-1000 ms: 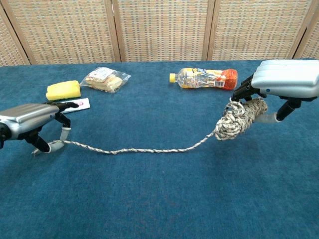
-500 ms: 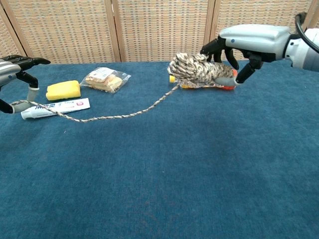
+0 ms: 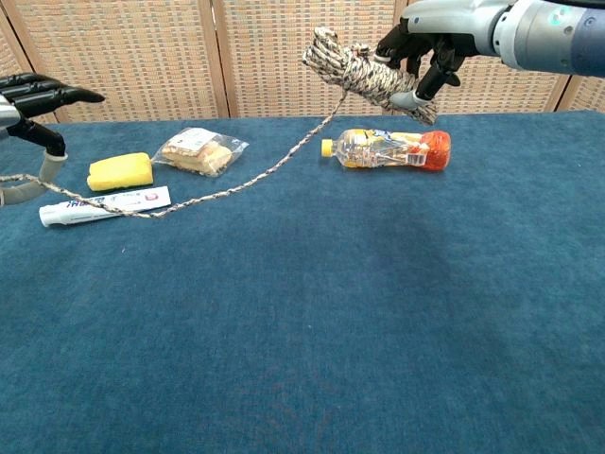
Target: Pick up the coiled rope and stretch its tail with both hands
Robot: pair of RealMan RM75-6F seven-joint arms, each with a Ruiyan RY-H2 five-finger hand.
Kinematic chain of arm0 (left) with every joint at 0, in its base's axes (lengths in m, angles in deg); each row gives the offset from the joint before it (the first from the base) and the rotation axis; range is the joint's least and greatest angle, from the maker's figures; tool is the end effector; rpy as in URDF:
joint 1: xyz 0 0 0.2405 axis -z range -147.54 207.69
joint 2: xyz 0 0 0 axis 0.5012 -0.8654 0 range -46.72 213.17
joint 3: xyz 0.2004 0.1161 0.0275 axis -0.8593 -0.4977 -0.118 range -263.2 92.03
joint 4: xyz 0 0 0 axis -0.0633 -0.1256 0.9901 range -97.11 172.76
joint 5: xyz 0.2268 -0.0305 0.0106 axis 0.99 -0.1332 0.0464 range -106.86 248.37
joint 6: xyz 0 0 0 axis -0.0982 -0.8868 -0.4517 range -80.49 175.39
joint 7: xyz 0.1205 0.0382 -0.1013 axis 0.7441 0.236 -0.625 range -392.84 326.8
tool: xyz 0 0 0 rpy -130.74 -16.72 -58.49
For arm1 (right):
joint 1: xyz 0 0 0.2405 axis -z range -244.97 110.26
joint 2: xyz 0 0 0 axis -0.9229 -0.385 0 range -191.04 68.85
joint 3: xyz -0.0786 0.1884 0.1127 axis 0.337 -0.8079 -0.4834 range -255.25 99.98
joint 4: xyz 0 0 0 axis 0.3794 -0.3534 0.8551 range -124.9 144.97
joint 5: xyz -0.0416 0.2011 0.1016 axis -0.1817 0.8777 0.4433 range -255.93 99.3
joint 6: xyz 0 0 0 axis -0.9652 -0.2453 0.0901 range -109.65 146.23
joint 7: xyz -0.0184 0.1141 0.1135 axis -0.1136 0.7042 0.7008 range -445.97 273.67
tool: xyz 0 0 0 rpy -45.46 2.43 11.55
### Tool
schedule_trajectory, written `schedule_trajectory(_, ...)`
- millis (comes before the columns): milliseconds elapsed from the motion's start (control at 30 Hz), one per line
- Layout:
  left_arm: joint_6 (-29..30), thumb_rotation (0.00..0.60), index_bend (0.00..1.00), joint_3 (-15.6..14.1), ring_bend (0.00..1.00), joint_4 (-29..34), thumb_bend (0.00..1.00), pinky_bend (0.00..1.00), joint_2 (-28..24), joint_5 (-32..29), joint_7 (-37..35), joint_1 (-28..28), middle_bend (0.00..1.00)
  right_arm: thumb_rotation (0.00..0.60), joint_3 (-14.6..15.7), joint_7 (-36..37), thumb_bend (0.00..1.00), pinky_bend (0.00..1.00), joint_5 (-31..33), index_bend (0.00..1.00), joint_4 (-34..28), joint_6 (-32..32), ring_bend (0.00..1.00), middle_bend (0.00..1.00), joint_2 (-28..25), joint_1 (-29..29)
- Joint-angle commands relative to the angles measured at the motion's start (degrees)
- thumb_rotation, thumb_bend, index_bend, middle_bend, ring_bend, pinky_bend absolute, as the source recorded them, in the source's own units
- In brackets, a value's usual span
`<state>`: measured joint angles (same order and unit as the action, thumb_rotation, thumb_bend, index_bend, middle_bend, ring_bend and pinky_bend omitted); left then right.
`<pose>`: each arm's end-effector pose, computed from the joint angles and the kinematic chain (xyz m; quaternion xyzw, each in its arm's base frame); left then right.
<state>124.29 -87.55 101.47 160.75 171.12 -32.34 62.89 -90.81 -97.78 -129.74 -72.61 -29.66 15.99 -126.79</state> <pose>-0.2345 0.3255 0.0608 -0.8030 -0.1215 -0.3798 0.4429 -0.0648 -0.4355 0.0311 0.7277 -0.3634 0.4037 0.4187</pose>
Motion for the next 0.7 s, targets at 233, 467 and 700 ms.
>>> schedule_trajectory(233, 0.52, 0.600, 0.85, 5.01, 0.00, 21.97, 0.78, 0.00, -9.07, 0.10, -2.82, 4.95, 0.00, 0.600, -2.30, -23.19, 1.00, 0.82, 25.03, 0.71, -3.26, -7.21, 0.66, 0.86, 6.86, -8.51)
schedule_trajectory(467, -2.00, 0.600, 0.86, 10.54, 0.00, 34.88, 0.81, 0.00, -11.22, -5.37, -5.81, 7.63, 0.00, 0.600, -2.41, -26.22, 1.00, 0.83, 27.55, 0.71, -3.40, -7.95, 0.66, 0.86, 9.67, -10.22)
schedule_trajectory(700, -12.22, 0.600, 0.87, 16.43, 0.00, 49.21, 0.83, 0.00, -17.70, -20.52, -15.27, 10.83, 0.00, 0.600, -1.14, -27.09, 1.00, 0.83, 26.42, 0.71, -2.90, -7.91, 0.66, 0.86, 11.55, -10.14)
